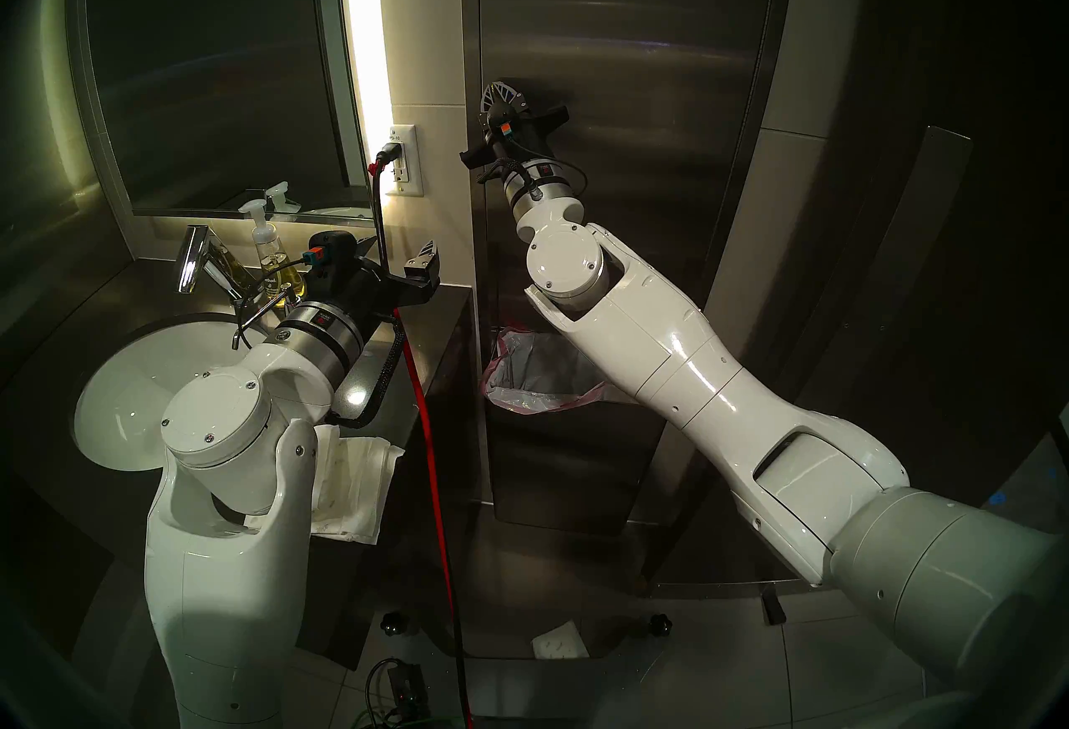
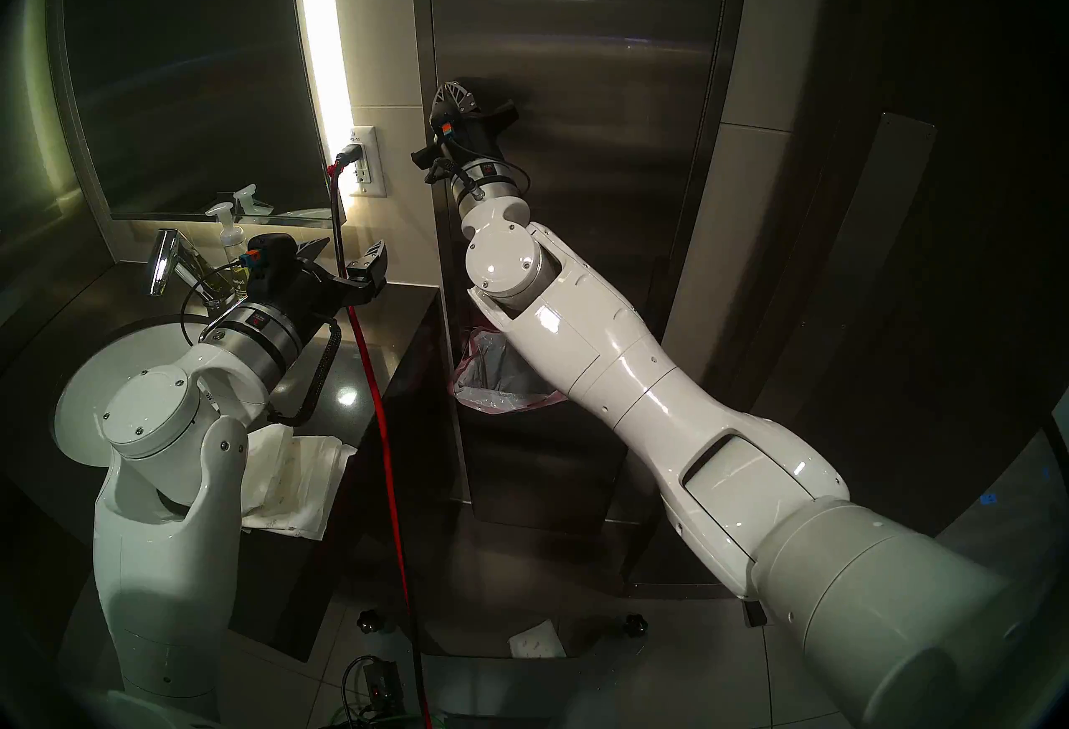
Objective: Twist key and close towel dispenser
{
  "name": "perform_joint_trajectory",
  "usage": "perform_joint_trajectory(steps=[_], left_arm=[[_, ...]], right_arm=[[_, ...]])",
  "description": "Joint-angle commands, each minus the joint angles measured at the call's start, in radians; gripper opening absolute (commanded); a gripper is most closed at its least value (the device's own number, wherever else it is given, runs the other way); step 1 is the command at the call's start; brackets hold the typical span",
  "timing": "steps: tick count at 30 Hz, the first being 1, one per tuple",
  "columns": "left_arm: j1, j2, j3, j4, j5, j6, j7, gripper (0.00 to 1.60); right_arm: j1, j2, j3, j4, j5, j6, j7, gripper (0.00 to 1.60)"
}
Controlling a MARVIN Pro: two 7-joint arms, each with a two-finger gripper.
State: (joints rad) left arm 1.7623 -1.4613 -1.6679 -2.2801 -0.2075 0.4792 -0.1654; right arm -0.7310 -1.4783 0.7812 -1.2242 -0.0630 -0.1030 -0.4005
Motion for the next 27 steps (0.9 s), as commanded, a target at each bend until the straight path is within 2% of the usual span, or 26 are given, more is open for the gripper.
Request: perform_joint_trajectory(steps=[1,4,5,6,7,8,9,10,14,17,18,19,23,26,27], left_arm=[[-0.006,0.000,0.001,-0.011,0.001,-0.001,0.002,1.60],[-0.006,0.000,0.001,-0.011,0.001,-0.001,0.002,1.60],[-0.006,0.000,0.001,-0.011,0.001,-0.001,0.002,1.60],[-0.006,0.000,0.001,-0.011,0.001,-0.001,0.002,1.60],[-0.006,0.000,0.001,-0.011,0.001,-0.001,0.002,1.60],[-0.006,0.000,0.001,-0.011,0.001,-0.001,0.002,1.60],[-0.006,0.000,0.001,-0.011,0.002,-0.001,0.002,1.60],[-0.006,0.000,0.001,-0.011,0.002,-0.001,0.002,1.60],[-0.006,0.000,0.001,-0.011,0.002,-0.001,0.002,1.60],[-0.006,0.000,0.001,-0.011,0.002,-0.001,0.002,1.60],[-0.006,0.000,0.001,-0.011,0.002,-0.001,0.002,1.60],[-0.006,0.000,0.001,-0.011,0.002,-0.001,0.002,1.60],[-0.006,0.000,0.001,-0.011,0.002,-0.001,0.002,1.60],[-0.006,0.000,0.001,-0.011,0.002,-0.001,0.002,1.60],[-0.006,0.000,0.001,-0.011,0.002,-0.001,0.002,1.60]], right_arm=[[0.023,0.011,0.000,-0.010,-0.009,-0.005,0.013,0.00],[0.023,0.016,0.005,-0.010,-0.007,-0.006,0.016,0.00],[0.022,0.021,0.007,-0.013,0.000,0.000,0.028,0.09],[0.021,0.025,0.008,-0.015,0.005,0.001,0.039,0.41],[0.021,0.025,0.008,-0.015,0.005,0.001,0.039,0.41],[0.019,0.025,0.008,-0.014,0.003,0.000,0.037,0.63],[0.015,0.026,0.009,-0.016,0.002,0.001,0.036,0.96],[0.012,0.027,0.009,-0.018,0.001,0.000,0.036,1.10],[0.007,0.027,0.011,-0.017,0.000,-0.003,0.038,0.98],[0.008,0.026,0.014,-0.012,0.000,-0.006,0.040,0.99],[0.008,0.026,0.015,-0.010,0.000,-0.007,0.041,0.92],[0.009,0.025,0.015,-0.008,0.000,-0.009,0.042,0.77],[0.016,0.020,0.017,0.005,-0.003,-0.016,0.043,0.67],[0.020,0.017,0.017,0.014,-0.004,-0.020,0.044,0.49],[0.021,0.017,0.017,0.015,-0.004,-0.021,0.044,0.33]])
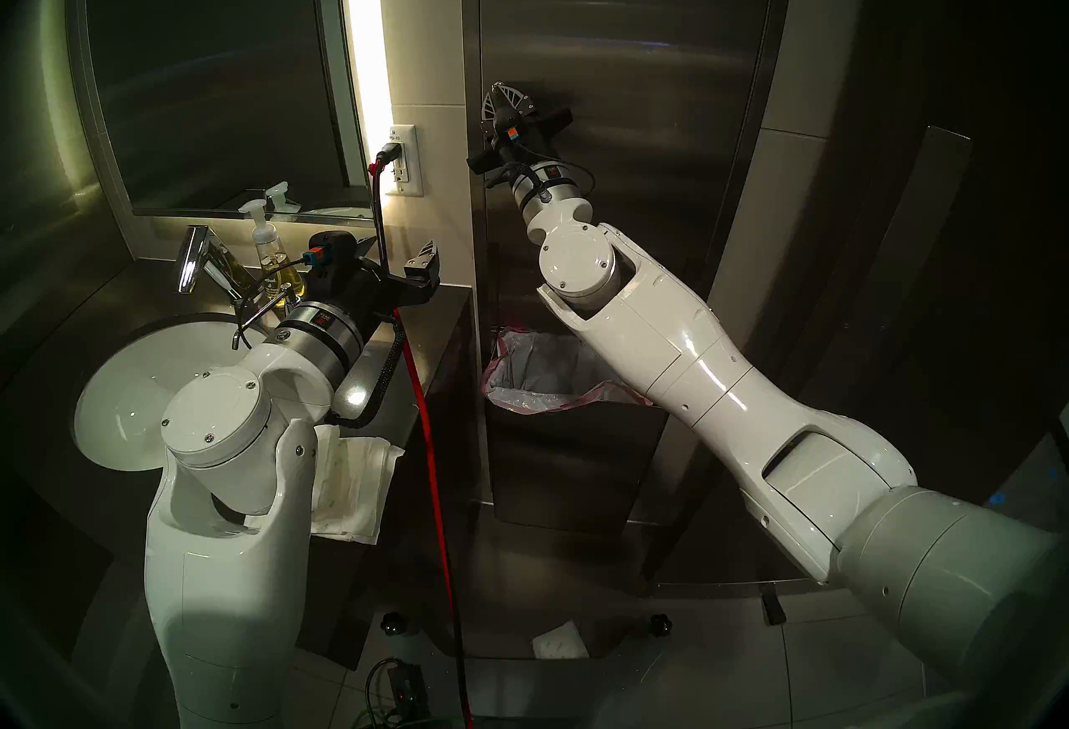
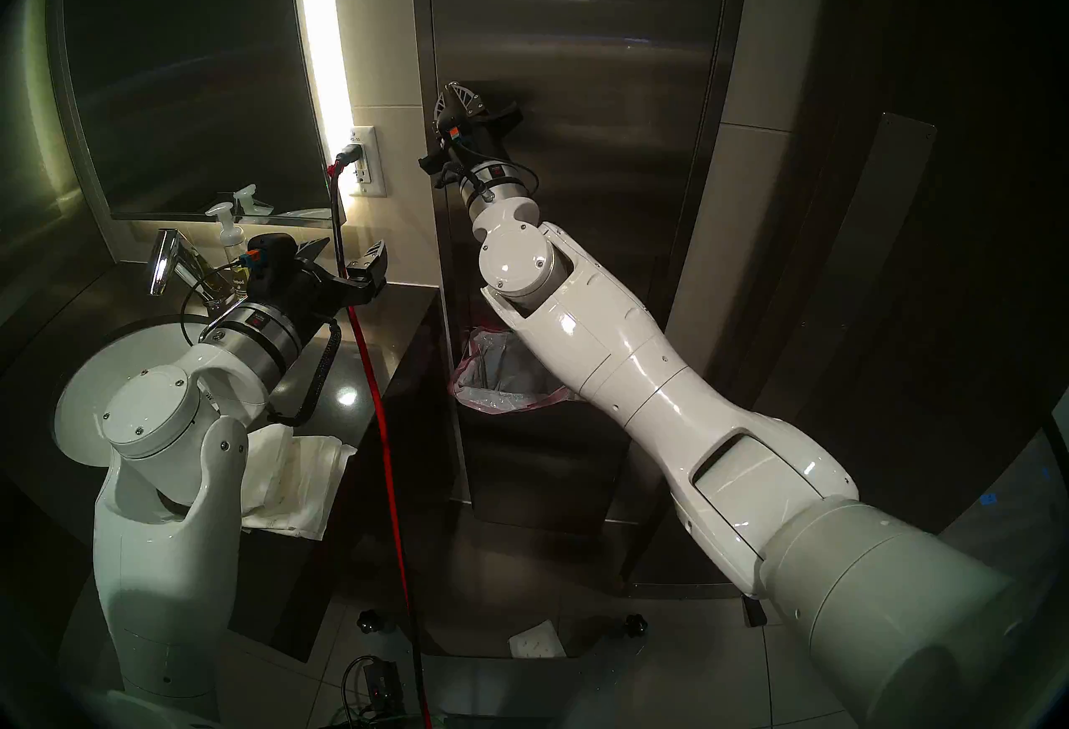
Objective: Twist key and close towel dispenser
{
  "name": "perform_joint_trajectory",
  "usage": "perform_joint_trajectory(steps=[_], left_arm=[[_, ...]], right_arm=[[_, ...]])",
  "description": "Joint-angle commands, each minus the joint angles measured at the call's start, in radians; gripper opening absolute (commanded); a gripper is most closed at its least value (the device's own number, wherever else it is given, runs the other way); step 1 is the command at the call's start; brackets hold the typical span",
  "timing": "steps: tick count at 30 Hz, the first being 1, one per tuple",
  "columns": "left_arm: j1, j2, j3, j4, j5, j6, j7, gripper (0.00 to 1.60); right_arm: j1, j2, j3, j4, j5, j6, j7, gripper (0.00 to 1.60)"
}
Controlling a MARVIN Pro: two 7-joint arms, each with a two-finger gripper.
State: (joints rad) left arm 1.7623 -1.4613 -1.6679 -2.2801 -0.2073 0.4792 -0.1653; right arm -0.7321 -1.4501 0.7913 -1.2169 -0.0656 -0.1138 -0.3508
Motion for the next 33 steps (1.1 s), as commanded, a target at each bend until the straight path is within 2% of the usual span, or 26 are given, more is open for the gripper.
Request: perform_joint_trajectory(steps=[1,3,7,11,19,24,27,33], left_arm=[[-0.006,0.000,0.001,-0.011,0.001,-0.001,0.002,1.60],[-0.006,0.000,0.001,-0.011,0.001,-0.001,0.002,1.60],[-0.006,0.000,0.001,-0.011,0.001,-0.001,0.002,1.60],[-0.006,0.000,0.001,-0.011,0.001,-0.001,0.002,1.60],[-0.006,0.000,0.001,-0.011,0.001,-0.001,0.001,1.60],[-0.006,0.000,0.001,-0.010,0.001,-0.002,0.001,1.60],[-0.006,0.000,0.001,-0.010,0.001,-0.002,0.001,1.60],[-0.006,0.000,0.001,-0.010,0.001,-0.002,0.001,1.60]], right_arm=[[0.023,-0.011,0.007,0.008,-0.002,-0.010,-0.005,0.21],[0.023,-0.012,0.008,0.009,-0.002,-0.010,-0.005,0.10],[0.025,-0.006,0.008,0.013,-0.004,-0.014,0.003,0.00],[0.037,0.005,0.010,0.021,-0.005,-0.014,0.018,0.00],[0.072,0.046,0.017,-0.011,-0.017,0.041,0.076,0.00],[0.102,0.093,0.016,-0.034,-0.044,0.077,0.133,0.00],[0.116,0.138,0.018,-0.052,-0.058,0.084,0.194,0.00],[0.151,0.209,0.017,-0.075,-0.079,0.069,0.304,0.00]])
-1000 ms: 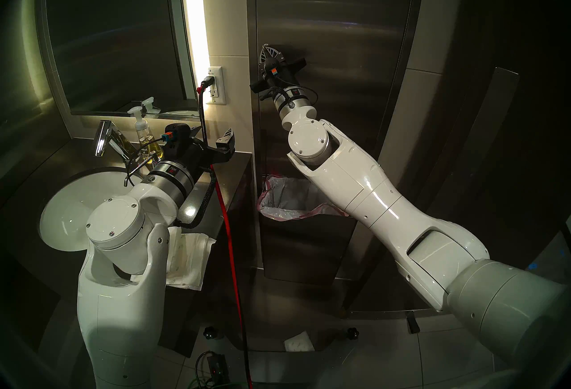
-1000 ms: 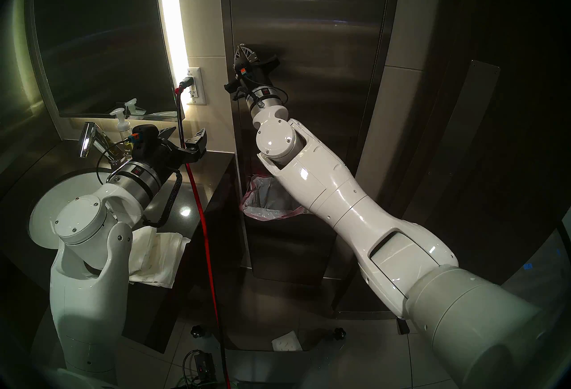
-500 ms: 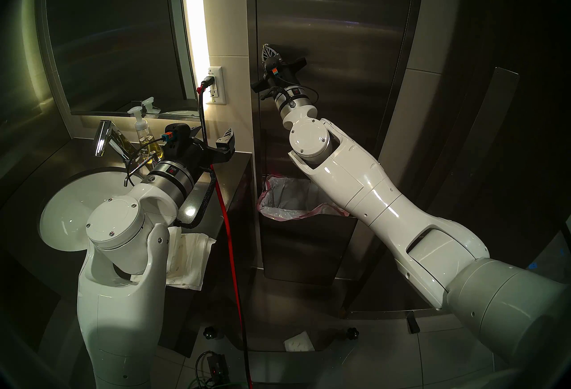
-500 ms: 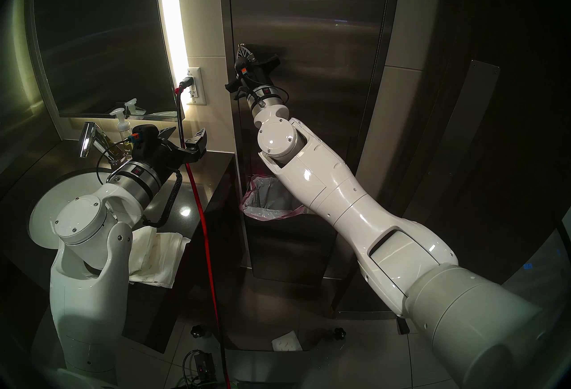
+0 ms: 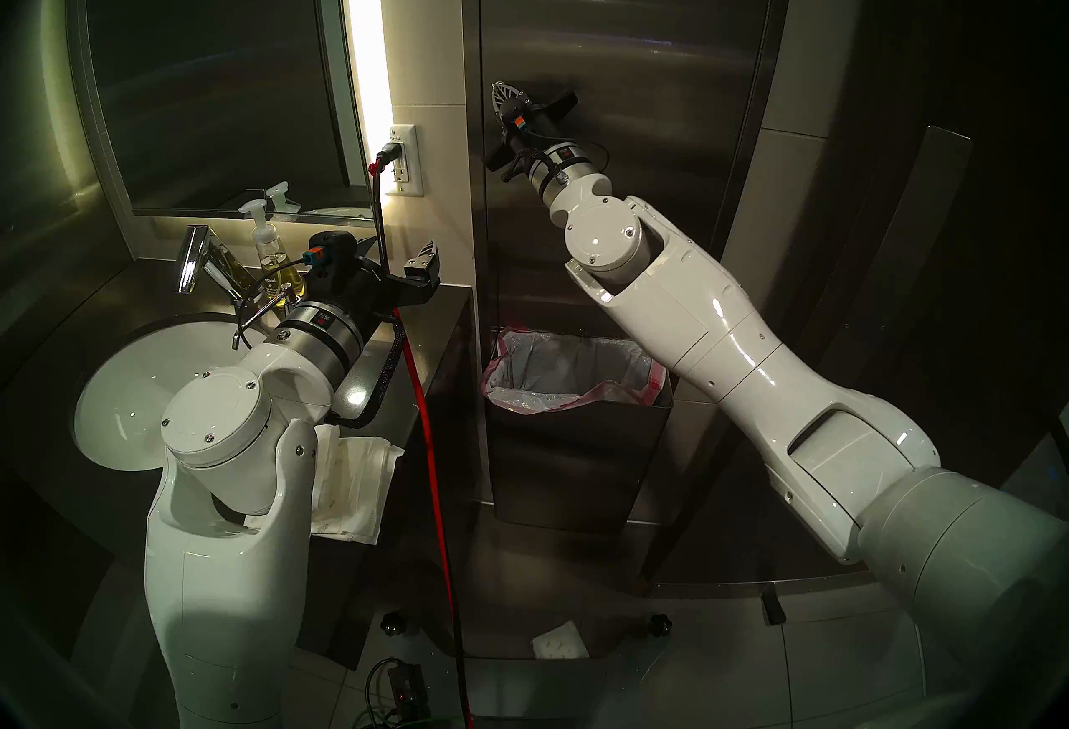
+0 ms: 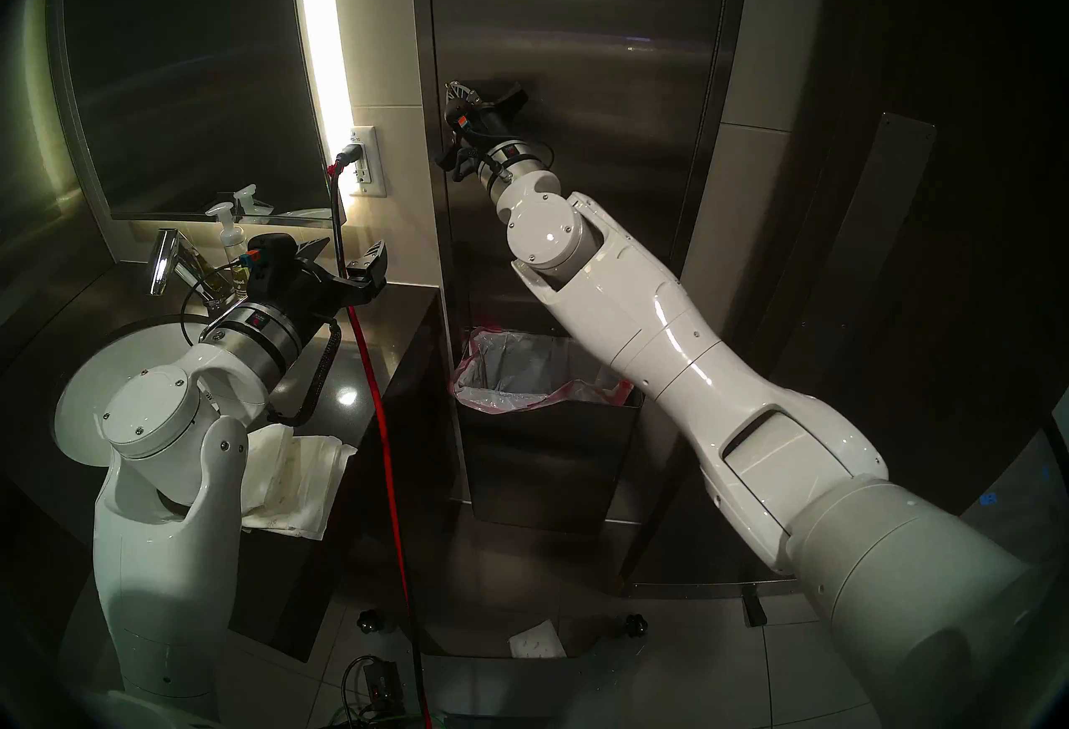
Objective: Twist key and close towel dispenser
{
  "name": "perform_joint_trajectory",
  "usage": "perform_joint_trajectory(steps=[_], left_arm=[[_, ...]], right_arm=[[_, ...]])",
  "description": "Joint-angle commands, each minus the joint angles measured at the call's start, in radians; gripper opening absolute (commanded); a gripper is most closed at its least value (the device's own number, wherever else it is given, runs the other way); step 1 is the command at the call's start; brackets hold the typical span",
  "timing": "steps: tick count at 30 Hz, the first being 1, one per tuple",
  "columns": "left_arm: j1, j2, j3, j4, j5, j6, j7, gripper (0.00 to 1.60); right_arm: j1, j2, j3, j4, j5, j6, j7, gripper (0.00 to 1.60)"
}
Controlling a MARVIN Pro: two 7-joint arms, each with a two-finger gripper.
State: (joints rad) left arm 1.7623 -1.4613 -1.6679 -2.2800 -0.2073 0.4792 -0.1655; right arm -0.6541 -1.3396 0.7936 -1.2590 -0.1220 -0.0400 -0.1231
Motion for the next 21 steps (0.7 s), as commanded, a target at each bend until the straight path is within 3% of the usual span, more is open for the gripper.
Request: perform_joint_trajectory(steps=[1,9,13,21], left_arm=[[-0.006,0.000,0.001,-0.010,0.001,-0.002,0.001,1.60],[-0.006,0.000,0.000,-0.009,0.000,-0.002,0.000,1.60],[-0.006,0.000,0.000,-0.009,0.000,-0.002,0.000,1.60],[-0.006,0.000,0.000,-0.010,0.001,-0.002,0.000,1.60]], right_arm=[[0.073,0.099,0.015,-0.033,-0.023,-0.005,0.076,0.00],[0.162,0.175,0.037,-0.021,-0.051,-0.030,0.248,0.00],[0.171,0.176,0.086,-0.030,-0.067,-0.040,0.307,0.00],[0.229,0.182,0.100,-0.003,-0.038,-0.076,0.403,0.00]])
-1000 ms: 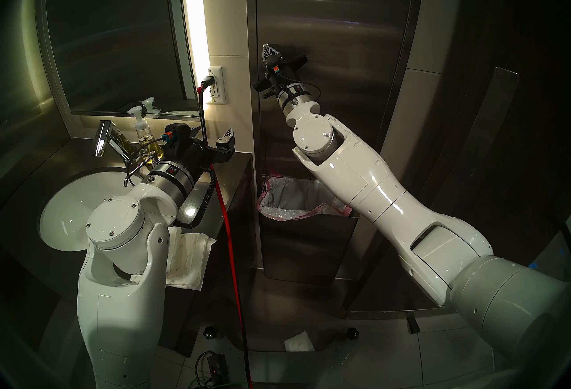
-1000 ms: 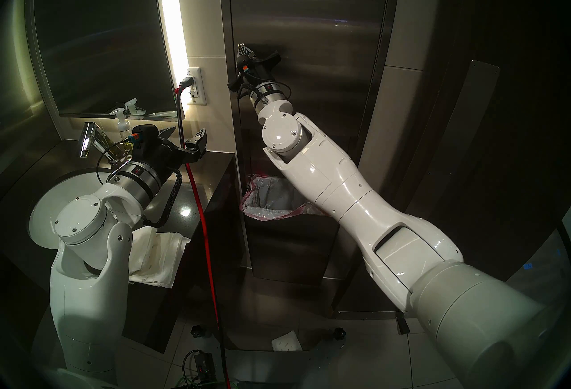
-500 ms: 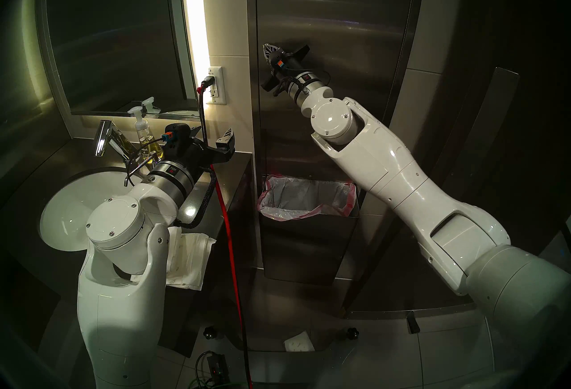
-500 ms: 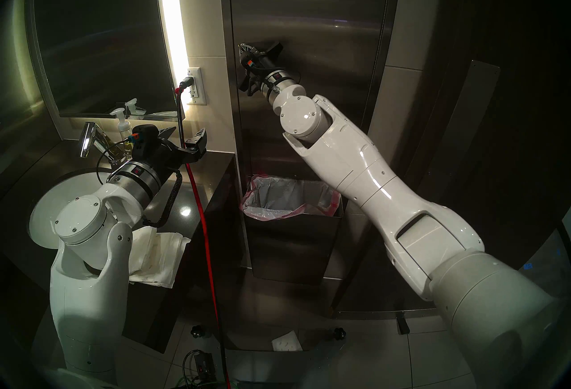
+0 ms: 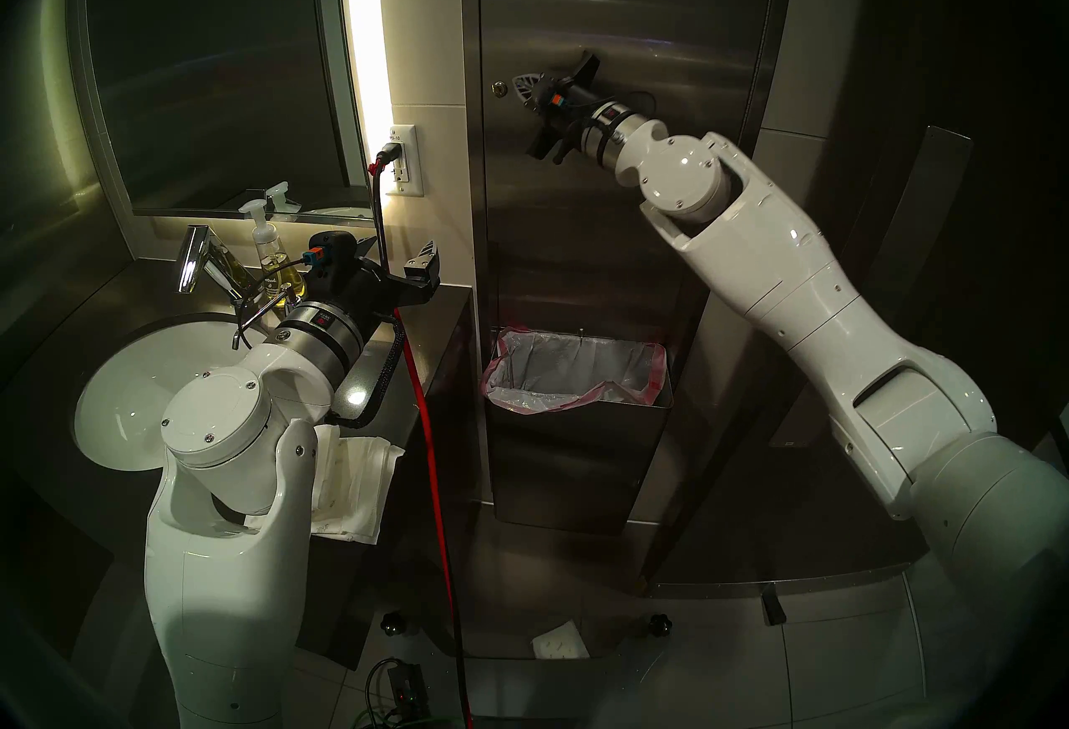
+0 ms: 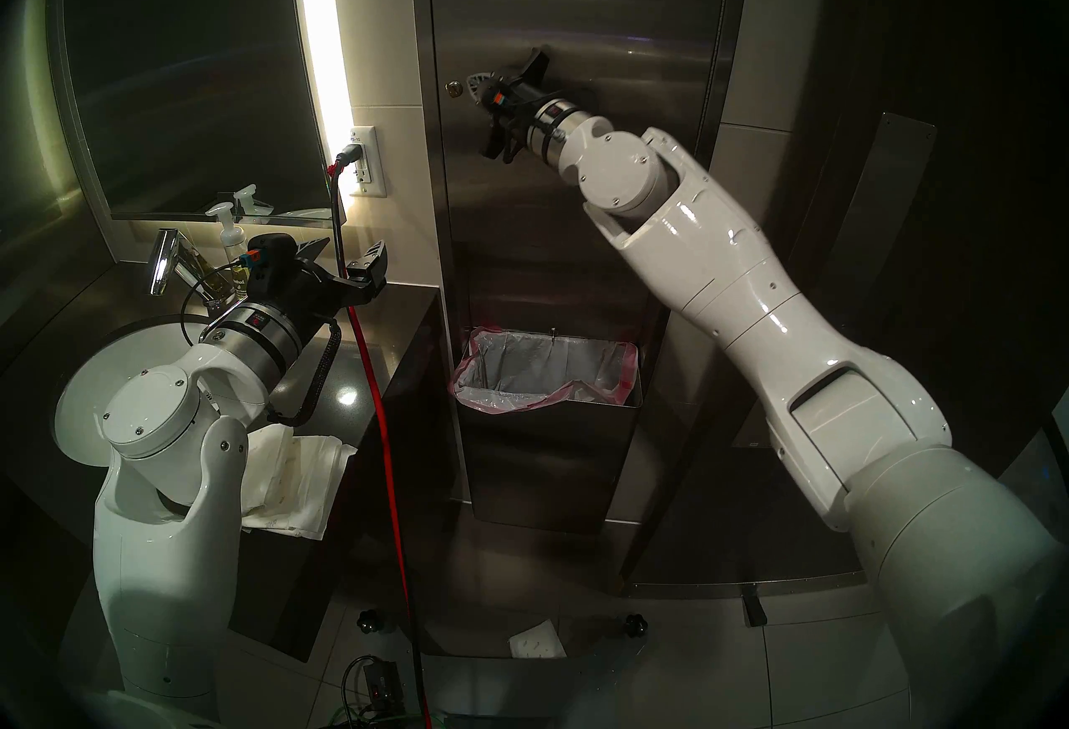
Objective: Twist key and close towel dispenser
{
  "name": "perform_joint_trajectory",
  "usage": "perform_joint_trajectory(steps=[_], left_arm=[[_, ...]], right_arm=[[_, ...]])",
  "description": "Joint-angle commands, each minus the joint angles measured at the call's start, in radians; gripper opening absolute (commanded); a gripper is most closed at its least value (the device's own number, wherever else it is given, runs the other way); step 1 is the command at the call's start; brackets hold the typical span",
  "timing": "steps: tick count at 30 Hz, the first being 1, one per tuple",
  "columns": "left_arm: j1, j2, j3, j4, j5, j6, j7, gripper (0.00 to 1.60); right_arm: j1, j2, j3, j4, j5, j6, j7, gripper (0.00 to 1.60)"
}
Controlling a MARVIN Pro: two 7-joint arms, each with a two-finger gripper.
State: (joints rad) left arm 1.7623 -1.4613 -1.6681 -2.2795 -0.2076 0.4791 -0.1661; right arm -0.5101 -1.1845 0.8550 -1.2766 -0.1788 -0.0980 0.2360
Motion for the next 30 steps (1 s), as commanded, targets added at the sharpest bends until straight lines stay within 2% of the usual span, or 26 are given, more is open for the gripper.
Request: perform_joint_trajectory(steps=[1,2,3,4,5,6,7,9,21,30], left_arm=[[-0.006,0.000,0.001,-0.011,0.001,-0.002,0.001,1.60],[-0.006,0.000,0.001,-0.011,0.001,-0.002,0.001,1.60],[-0.006,0.000,0.001,-0.011,0.001,-0.001,0.002,1.60],[-0.006,-0.001,0.001,-0.011,0.002,-0.001,0.002,1.60],[-0.006,-0.001,0.001,-0.011,0.002,-0.001,0.002,1.60],[-0.006,-0.001,0.001,-0.011,0.002,-0.001,0.002,1.60],[-0.006,-0.001,0.001,-0.011,0.002,-0.001,0.002,1.60],[-0.006,-0.001,0.001,-0.011,0.002,-0.001,0.002,1.60],[-0.006,-0.001,0.001,-0.011,0.002,-0.001,0.002,1.60],[-0.006,-0.001,0.001,-0.011,0.002,-0.001,0.002,1.60]], right_arm=[[0.084,0.028,0.041,0.016,0.024,-0.025,0.057,0.24],[0.084,0.028,0.041,0.016,0.024,-0.025,0.057,0.24],[0.068,0.028,0.044,0.012,0.048,-0.035,0.084,0.62],[0.059,0.028,0.045,0.009,0.058,-0.041,0.095,1.12],[0.048,0.027,0.045,0.003,0.064,-0.043,0.099,1.47],[0.048,0.027,0.045,0.003,0.064,-0.043,0.099,1.47],[0.036,0.025,0.048,-0.004,0.071,-0.038,0.097,1.60],[-0.001,0.020,0.047,-0.023,0.081,-0.043,0.083,1.60],[-0.087,0.031,0.036,-0.093,0.097,-0.020,0.068,1.60],[-0.078,0.019,0.036,-0.081,0.083,-0.034,0.044,1.60]])
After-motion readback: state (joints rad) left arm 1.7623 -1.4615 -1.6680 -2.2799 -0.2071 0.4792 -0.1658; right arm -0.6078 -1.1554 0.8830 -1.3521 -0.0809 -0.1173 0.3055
